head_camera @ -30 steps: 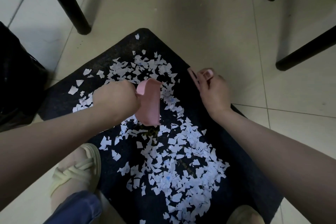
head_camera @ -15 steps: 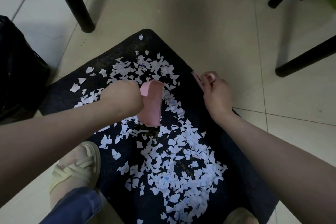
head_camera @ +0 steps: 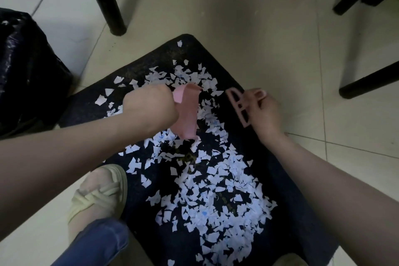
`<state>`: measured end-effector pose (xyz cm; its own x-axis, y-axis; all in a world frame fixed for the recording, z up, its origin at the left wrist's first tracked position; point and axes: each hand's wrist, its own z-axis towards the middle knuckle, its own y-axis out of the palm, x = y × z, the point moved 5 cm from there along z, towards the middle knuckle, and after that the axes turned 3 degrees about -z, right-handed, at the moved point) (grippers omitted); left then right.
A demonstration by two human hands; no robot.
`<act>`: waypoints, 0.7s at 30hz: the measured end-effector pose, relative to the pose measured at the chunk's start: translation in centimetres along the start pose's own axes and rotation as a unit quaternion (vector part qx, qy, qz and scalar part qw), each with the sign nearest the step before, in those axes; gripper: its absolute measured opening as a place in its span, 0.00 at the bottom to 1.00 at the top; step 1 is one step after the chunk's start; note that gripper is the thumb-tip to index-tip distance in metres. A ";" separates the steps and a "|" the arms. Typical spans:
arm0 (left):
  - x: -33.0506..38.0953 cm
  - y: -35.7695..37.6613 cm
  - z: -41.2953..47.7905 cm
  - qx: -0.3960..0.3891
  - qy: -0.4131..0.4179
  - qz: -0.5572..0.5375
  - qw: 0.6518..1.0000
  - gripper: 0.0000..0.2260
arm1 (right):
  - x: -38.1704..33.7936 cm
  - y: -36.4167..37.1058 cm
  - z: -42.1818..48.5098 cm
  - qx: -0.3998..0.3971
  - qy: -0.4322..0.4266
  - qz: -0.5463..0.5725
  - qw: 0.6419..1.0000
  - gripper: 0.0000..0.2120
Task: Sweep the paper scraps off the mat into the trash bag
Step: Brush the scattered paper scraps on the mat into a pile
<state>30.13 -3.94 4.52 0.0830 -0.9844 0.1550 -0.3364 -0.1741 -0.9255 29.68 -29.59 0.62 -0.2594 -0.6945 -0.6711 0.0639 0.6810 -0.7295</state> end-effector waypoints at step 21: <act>-2.1 1.0 0.5 -0.010 0.006 0.033 0.999 0.06 | -3.9 1.4 3.1 0.066 -0.067 -0.036 0.995 0.15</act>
<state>30.04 -2.07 3.09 0.0488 -0.9939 0.0986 -0.3594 -0.1096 -0.9267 33.73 -26.63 1.76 -0.1368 -0.7714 -0.6214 0.1778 0.5980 -0.7815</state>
